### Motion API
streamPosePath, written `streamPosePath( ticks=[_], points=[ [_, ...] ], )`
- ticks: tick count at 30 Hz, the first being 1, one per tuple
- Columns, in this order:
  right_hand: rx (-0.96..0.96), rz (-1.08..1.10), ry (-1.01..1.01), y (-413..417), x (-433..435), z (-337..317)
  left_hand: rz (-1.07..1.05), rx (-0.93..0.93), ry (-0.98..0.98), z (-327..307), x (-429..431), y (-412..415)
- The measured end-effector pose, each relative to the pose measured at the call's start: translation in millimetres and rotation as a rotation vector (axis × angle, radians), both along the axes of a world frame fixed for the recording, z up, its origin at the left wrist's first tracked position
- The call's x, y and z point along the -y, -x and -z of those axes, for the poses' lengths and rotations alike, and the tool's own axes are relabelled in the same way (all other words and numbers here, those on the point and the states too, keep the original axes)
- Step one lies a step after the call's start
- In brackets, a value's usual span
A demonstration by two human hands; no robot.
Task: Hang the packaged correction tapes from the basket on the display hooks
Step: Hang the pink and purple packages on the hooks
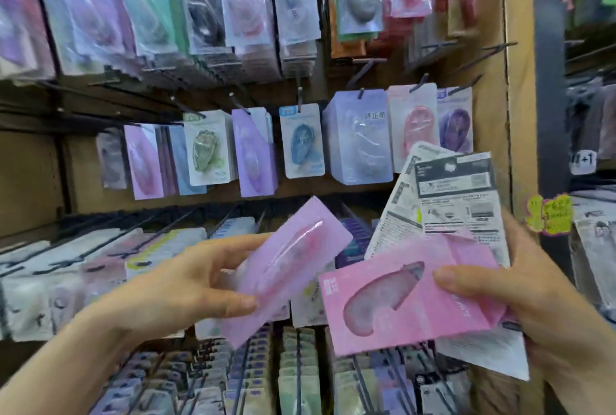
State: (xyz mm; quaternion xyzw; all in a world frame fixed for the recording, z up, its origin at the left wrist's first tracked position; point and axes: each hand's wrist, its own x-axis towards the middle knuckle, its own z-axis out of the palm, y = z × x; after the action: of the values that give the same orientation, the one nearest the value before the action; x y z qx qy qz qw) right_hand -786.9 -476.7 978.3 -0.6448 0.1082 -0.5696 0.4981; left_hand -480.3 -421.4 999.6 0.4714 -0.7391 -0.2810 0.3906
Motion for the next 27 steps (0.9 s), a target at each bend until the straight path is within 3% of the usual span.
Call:
streamPosePath(
  ticks=[5, 11, 15, 21, 27],
  points=[
    [0.009, -0.080, 0.011, -12, 2, -11, -0.249, 0.119, 0.219, -43, -1, -12],
    [0.009, -0.197, -0.008, -50, 5, -10, -0.213, -0.550, 0.337, -44, 12, -12],
    [-0.088, -0.322, 0.017, -90, 3, -16, -0.283, -0.729, 0.371, -35, 19, -8],
    [-0.233, -0.335, 0.092, -154, 2, -38, -0.430, -0.790, 0.447, -45, 13, -73],
    [-0.246, -0.275, 0.132, -230, 0, -69, -0.610, -0.681, 0.651, -85, 12, -176]
  ],
)
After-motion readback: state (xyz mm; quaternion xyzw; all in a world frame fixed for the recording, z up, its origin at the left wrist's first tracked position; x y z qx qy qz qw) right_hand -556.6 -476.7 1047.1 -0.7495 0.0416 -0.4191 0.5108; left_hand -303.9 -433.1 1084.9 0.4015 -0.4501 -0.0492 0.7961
